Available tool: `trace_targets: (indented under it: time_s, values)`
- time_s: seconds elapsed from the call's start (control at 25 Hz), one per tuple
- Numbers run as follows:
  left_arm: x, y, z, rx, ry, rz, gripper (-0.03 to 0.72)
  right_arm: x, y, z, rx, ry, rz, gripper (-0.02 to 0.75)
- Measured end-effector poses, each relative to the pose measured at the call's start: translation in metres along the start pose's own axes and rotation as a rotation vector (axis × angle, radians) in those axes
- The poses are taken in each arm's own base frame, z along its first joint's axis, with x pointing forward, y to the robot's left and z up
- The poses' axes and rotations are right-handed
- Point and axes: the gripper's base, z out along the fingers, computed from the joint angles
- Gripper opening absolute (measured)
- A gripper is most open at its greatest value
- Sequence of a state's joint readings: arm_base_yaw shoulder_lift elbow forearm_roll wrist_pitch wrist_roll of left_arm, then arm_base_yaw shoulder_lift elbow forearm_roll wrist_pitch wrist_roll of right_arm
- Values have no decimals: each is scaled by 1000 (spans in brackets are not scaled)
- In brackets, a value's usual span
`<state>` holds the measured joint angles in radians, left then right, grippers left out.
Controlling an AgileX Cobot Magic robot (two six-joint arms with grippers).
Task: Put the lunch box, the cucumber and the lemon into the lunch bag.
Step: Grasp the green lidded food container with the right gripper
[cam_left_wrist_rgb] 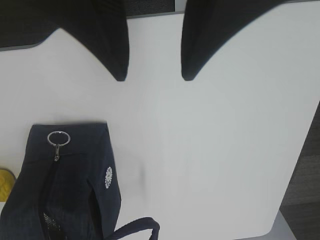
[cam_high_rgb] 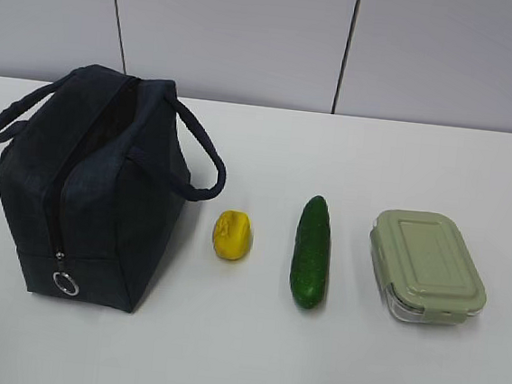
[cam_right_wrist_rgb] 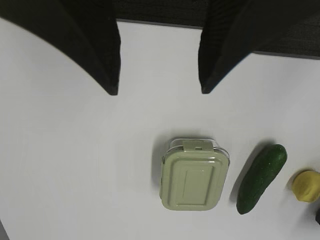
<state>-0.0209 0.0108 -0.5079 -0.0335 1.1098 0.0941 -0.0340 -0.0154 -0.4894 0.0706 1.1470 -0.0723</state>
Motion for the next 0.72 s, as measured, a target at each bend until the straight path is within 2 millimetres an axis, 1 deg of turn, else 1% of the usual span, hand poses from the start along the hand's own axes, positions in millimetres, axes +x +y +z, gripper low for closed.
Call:
trace_targets:
  time_s: [0.52, 0.72]
  values:
    - [0, 0, 0, 0, 0, 0, 239, 0, -1, 0, 7, 0, -3, 382]
    - [0, 0, 0, 0, 0, 0, 239, -4, 1, -5, -12, -21, 4, 382]
